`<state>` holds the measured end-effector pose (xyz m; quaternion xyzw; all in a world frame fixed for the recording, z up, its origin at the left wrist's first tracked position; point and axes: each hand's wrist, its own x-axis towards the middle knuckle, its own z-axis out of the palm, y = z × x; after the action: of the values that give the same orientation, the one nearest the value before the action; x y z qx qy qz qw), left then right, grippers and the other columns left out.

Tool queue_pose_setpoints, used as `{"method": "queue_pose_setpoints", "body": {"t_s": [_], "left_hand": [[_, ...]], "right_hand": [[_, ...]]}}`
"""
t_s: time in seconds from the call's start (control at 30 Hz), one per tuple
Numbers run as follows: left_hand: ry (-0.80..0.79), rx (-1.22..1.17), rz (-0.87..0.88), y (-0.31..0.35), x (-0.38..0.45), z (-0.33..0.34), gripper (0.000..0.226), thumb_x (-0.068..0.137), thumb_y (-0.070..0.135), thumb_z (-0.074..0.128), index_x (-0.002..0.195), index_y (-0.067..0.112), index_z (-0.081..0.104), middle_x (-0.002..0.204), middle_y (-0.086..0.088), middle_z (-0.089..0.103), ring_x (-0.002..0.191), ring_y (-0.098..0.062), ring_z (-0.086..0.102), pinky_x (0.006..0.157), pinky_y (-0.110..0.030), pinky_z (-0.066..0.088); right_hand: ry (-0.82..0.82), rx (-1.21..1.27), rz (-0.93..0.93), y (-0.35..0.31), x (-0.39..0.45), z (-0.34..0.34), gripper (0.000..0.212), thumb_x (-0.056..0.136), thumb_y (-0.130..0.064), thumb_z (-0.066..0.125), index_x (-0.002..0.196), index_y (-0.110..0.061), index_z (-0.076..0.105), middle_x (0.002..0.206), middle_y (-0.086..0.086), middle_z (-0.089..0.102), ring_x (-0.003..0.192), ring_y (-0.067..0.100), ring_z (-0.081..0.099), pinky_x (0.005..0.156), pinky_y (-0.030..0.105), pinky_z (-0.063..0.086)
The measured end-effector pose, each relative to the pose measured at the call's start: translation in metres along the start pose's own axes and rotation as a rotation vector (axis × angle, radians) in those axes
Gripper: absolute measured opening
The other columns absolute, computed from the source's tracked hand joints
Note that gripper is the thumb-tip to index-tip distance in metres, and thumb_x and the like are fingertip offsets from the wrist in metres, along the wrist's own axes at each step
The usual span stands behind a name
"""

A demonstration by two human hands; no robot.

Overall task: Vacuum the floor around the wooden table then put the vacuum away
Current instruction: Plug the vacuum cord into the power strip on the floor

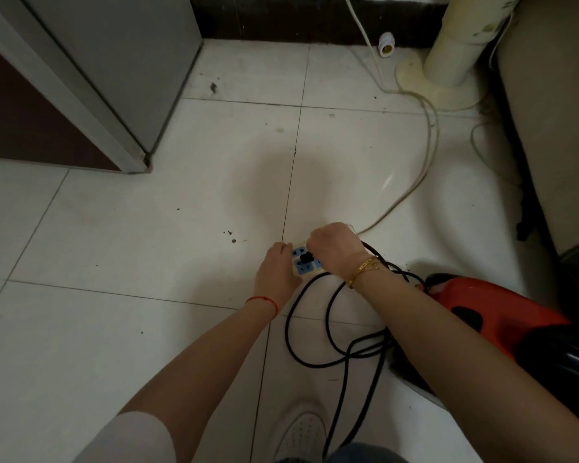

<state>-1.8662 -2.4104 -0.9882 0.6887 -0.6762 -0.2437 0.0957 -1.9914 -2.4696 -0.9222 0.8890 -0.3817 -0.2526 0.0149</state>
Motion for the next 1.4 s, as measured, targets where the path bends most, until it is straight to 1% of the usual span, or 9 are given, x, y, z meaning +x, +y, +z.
{"method": "queue_pose_setpoints", "body": {"t_s": [0.13,0.37,0.53,0.6,0.73,0.9,1.03,1.17,1.4], "left_hand": [[0.018,-0.046,0.012,-0.003,0.000,0.000,0.053,0.073,0.018,0.076,0.120,0.010,0.053,0.117,-0.005,0.049,0.107,-0.018,0.050,0.084,-0.026,0.048],[0.020,-0.076,0.018,-0.006,0.002,-0.002,0.055,0.067,0.020,0.081,0.116,0.014,0.057,0.109,-0.003,0.051,0.096,-0.018,0.055,0.074,-0.023,0.046],[0.015,-0.114,0.009,-0.007,0.003,-0.002,0.051,0.066,0.018,0.082,0.111,0.012,0.059,0.108,-0.004,0.053,0.092,-0.020,0.057,0.075,-0.030,0.050],[0.016,-0.122,0.002,-0.008,0.004,-0.002,0.049,0.066,0.017,0.082,0.108,0.010,0.059,0.107,-0.005,0.054,0.091,-0.022,0.057,0.072,-0.030,0.049],[0.011,-0.105,0.013,-0.008,0.005,-0.001,0.048,0.066,0.020,0.083,0.107,0.011,0.059,0.105,-0.005,0.053,0.089,-0.020,0.056,0.068,-0.024,0.043],[0.010,-0.106,0.025,-0.007,0.003,-0.004,0.051,0.065,0.024,0.083,0.107,0.012,0.057,0.106,-0.003,0.054,0.094,-0.020,0.056,0.076,-0.036,0.051],[-0.016,-0.066,0.043,-0.008,0.003,-0.004,0.048,0.068,0.024,0.081,0.109,0.014,0.058,0.108,-0.001,0.051,0.095,-0.018,0.054,0.074,-0.024,0.046],[-0.145,0.055,0.069,-0.006,0.005,-0.013,0.051,0.076,0.025,0.074,0.121,0.014,0.053,0.117,-0.003,0.047,0.104,-0.018,0.050,0.085,-0.029,0.048],[-0.047,0.023,0.052,0.034,-0.015,-0.048,0.064,0.089,0.000,0.050,0.148,0.009,0.025,0.153,-0.007,0.024,0.139,-0.018,0.026,0.113,-0.029,0.028]], "right_hand": [[-0.019,-0.106,-0.103,-0.009,0.008,-0.014,0.015,0.094,-0.006,0.048,0.085,-0.008,0.060,0.087,0.002,0.062,0.093,0.022,0.064,0.068,0.028,0.038],[0.033,-0.185,-0.179,-0.010,0.014,-0.019,0.020,0.096,-0.010,0.047,0.104,-0.012,0.065,0.098,0.002,0.068,0.089,0.020,0.065,0.067,0.028,0.040],[-0.025,-0.100,-0.213,-0.017,0.013,-0.015,0.022,0.092,-0.007,0.052,0.070,-0.011,0.050,0.094,0.006,0.069,0.085,0.024,0.065,0.066,0.032,0.041],[-0.021,-0.092,-0.196,-0.020,0.013,-0.015,0.007,0.091,-0.008,0.053,0.088,-0.008,0.060,0.095,0.006,0.069,0.087,0.024,0.066,0.066,0.032,0.041],[0.021,-0.078,-0.175,-0.021,0.013,-0.014,0.015,0.091,-0.009,0.053,0.105,-0.009,0.060,0.099,0.006,0.067,0.090,0.025,0.066,0.066,0.033,0.041],[0.056,0.027,-0.110,-0.026,0.008,-0.002,0.012,0.092,-0.005,0.050,0.098,-0.004,0.060,0.091,0.010,0.070,0.082,0.027,0.067,0.062,0.033,0.041],[0.020,0.030,-0.080,-0.025,0.013,-0.005,0.014,0.092,-0.012,0.051,0.097,-0.007,0.063,0.097,0.009,0.069,0.087,0.026,0.066,0.064,0.031,0.038],[0.003,0.068,0.023,-0.023,0.005,-0.004,0.020,0.096,-0.016,0.044,0.106,-0.010,0.060,0.111,0.010,0.063,0.101,0.025,0.060,0.073,0.032,0.039],[0.357,0.467,0.308,0.004,-0.080,-0.026,0.026,0.100,-0.024,0.038,0.115,-0.010,0.055,0.114,0.010,0.059,0.108,0.027,0.052,0.090,0.035,0.040]]}}
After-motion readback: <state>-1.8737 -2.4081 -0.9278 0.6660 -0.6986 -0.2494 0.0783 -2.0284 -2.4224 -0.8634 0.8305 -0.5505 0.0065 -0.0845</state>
